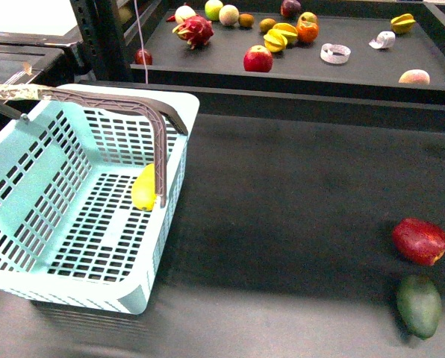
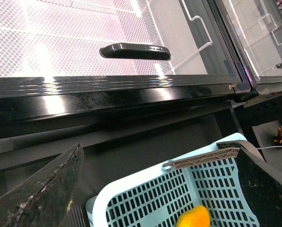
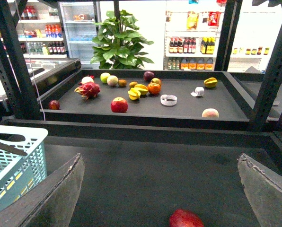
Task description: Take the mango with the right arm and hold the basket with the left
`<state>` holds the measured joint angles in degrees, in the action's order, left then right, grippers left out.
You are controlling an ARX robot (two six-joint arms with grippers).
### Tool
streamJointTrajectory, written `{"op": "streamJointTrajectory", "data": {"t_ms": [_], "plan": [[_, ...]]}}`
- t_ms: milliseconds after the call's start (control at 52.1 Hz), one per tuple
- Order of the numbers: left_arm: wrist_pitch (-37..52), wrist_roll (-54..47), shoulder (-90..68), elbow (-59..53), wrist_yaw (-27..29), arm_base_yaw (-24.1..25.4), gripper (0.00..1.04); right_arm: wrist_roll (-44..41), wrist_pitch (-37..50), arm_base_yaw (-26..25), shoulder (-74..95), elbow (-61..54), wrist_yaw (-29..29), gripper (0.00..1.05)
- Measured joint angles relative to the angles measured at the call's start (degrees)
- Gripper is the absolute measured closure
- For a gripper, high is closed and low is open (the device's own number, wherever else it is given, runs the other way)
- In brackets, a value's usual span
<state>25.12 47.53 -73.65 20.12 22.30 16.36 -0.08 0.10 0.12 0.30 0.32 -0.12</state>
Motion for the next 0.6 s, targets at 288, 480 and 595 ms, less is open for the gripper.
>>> {"op": "streamJointTrajectory", "data": {"t_ms": [288, 480, 595], "plan": [[35.6, -38.9, 4.1, -12.2, -37.8, -0.6, 0.53, 0.0, 0.0, 0.0, 0.0, 0.0, -0.2, 0.08], [28.4, -45.7, 15.2, -16.5, -33.5, -5.3, 0.91, 0.0, 0.0, 0.0, 0.0, 0.0, 0.0, 0.08], [24.2, -46.4, 21.0, -17.7, -30.9, -7.1, 1.03, 0.0, 0.0, 0.0, 0.0, 0.0, 0.0, 0.08]]}}
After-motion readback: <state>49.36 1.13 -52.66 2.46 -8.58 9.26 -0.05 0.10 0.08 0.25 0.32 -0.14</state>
